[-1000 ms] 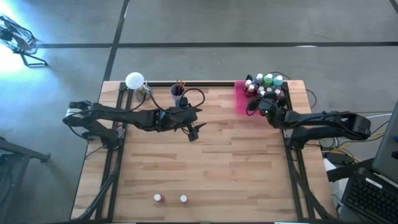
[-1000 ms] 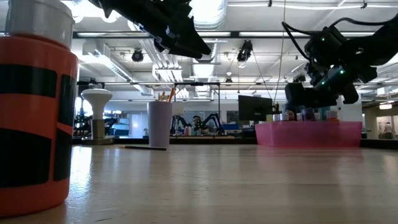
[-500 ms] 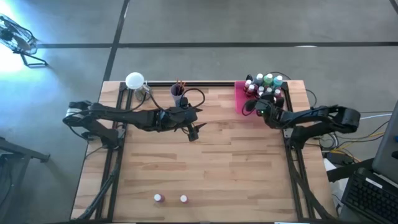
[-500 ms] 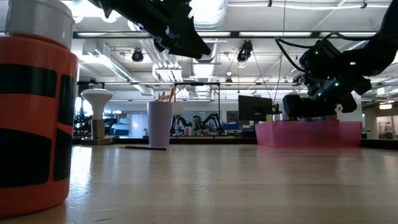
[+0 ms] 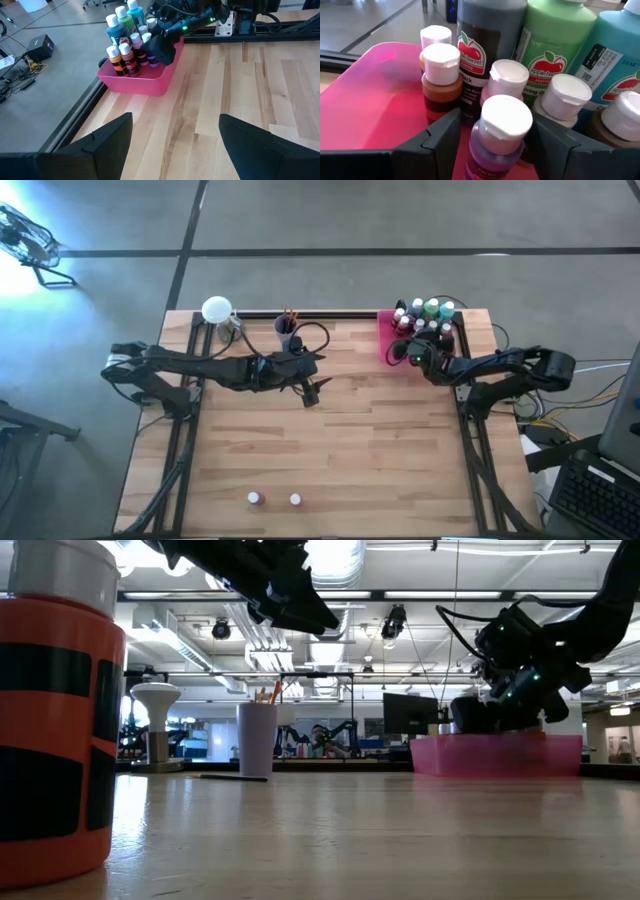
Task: Pick & Place Paint Supplies
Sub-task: Put the small purple paint bottle into the pink bin, then put the dark pink paint bottle into the pink bin
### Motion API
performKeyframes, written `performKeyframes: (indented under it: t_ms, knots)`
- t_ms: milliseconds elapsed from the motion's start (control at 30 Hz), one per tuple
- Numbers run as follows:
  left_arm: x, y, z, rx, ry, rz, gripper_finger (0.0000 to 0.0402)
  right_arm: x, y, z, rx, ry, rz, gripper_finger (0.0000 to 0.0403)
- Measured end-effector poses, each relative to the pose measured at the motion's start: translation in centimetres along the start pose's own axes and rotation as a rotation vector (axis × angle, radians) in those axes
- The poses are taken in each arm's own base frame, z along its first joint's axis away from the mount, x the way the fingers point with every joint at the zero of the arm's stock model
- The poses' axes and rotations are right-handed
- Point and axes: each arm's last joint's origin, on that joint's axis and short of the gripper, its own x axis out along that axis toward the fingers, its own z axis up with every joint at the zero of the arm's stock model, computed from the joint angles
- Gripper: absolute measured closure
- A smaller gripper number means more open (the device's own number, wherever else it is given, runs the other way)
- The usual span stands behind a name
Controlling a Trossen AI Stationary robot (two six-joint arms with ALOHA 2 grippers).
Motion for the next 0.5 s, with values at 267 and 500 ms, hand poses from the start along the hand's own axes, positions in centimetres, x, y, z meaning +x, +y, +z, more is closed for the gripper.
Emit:
performKeyframes:
  t_ms: [267,500]
  knots:
    - [0.0,0.0,-0.1,0.002,0.004,0.001,0.0101,-0.3,-0.2,0.7,-0.012,-0.029,0.005,0.0182]
    - [0.1,0.1,-0.2,0.002,0.005,0.002,0.0101,-1.1,-0.5,2.3,0.019,-0.089,0.023,0.0167]
